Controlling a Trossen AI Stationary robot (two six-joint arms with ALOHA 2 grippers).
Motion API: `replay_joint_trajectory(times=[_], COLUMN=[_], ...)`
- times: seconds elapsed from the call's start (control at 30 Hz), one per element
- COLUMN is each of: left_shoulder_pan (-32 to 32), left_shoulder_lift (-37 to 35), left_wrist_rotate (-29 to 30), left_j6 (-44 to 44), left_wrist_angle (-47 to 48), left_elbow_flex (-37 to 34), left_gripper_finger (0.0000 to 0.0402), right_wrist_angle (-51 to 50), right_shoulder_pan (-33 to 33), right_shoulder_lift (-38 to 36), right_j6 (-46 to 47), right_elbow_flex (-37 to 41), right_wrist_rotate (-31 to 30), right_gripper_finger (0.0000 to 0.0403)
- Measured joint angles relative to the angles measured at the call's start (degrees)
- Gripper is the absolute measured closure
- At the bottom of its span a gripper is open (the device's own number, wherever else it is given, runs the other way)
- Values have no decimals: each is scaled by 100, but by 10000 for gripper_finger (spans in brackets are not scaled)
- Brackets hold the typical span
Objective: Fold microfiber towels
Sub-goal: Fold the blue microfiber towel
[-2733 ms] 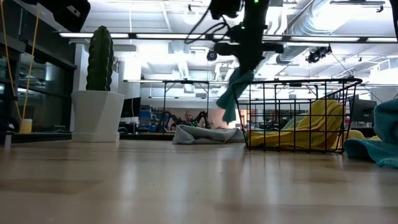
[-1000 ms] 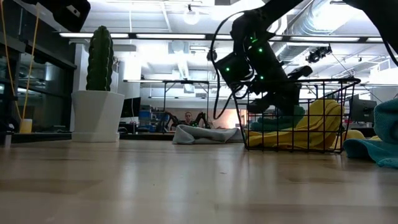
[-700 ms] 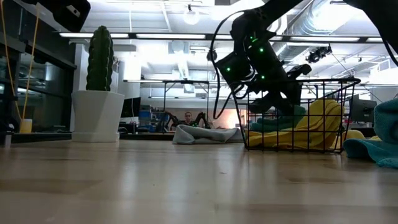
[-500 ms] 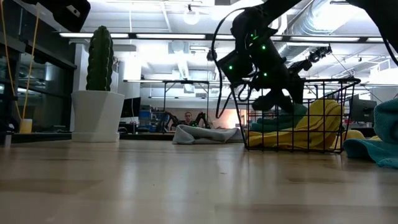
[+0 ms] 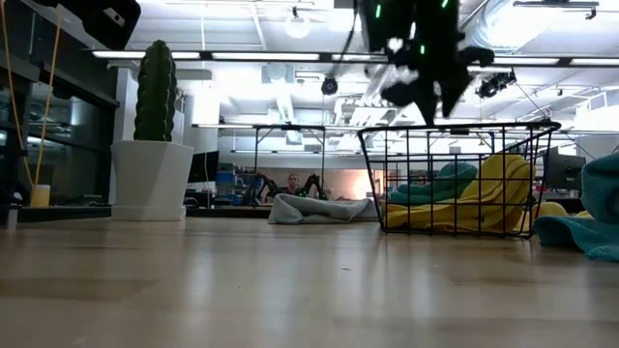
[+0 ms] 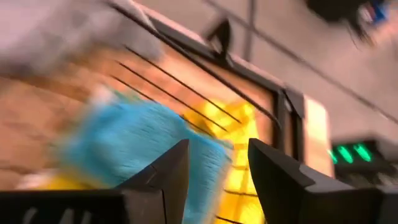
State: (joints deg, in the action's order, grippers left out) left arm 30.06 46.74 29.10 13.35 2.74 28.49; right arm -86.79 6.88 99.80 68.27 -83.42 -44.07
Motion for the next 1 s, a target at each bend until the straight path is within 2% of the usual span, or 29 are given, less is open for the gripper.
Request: replay_joint_trajectory(times=[0.23,0.43,0.57,0.7,0.8,0.9,1.0], left_shoulder_pan=[-1,-1,-1,-1,-4,-1,-1], left_shoulder_lift=[0,0,0,0,0,2,2], left_wrist_rotate=[0,0,15,187,198,202,300], left_j6=[-1,-2,-49,-238,-305,-309,-308], left_wrist_angle=[0,3,4,2,2,2,4], left_elbow_flex=[0,0,0,0,0,0,0], left_gripper_finger=[401,401,401,401,401,400,400], right_wrist_angle=[1357,3172,5469,8322,10082,10880,10951], right_shoulder_pan=[-1440,-2370,-2783,-3108,-3302,-3440,-3505], right_shoulder_lift=[-414,-473,-466,-460,-460,-460,-460], right_j6=[-756,-1192,-2201,-3614,-4701,-5358,-5543], right_elbow_flex=[28,999,1844,2487,2817,2909,2843], right_wrist_rotate=[-590,-445,60,600,725,699,701], right_gripper_finger=[249,249,249,250,250,250,250])
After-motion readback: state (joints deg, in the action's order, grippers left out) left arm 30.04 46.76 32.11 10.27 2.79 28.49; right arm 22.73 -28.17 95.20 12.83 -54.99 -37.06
